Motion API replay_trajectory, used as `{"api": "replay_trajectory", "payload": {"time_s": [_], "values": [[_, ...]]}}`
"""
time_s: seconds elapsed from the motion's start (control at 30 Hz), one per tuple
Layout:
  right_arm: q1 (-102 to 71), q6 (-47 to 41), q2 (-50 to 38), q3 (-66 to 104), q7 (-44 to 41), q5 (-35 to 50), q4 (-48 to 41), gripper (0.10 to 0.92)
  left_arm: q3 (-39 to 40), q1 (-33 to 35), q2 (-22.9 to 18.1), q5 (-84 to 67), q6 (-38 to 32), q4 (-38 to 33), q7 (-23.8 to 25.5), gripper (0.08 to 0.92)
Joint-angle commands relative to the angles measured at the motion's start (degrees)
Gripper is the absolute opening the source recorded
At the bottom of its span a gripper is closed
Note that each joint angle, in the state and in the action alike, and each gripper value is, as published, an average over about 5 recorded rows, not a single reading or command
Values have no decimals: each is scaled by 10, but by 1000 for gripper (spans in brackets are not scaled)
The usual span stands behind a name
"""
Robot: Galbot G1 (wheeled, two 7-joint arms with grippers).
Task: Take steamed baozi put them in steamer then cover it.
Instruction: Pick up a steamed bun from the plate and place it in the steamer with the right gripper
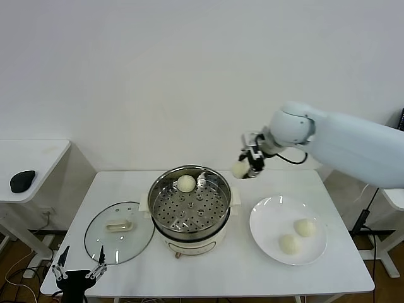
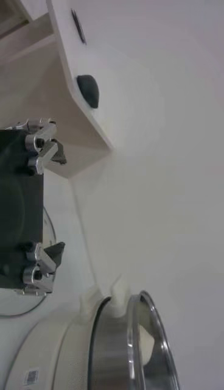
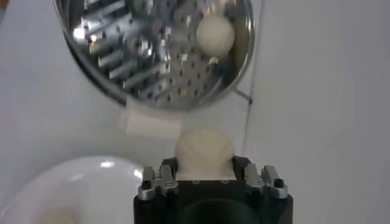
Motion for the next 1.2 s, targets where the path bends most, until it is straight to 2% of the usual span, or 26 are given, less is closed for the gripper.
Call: {"api": "replay_trajectory", "payload": {"time_s": [0.03,0.47,1.2], "values": [[26,-41,107,-25,21,76,-9,568,-2,0,-1,0,0,0,0,823],[-69,-107,208,-26,83,110,-77,568,-11,-4,-3,-6,0,0,1,823],[-128,-109,297,-8,116,83,-187,568,-14,-5,-3,-12,-5,5,1,823]]}}
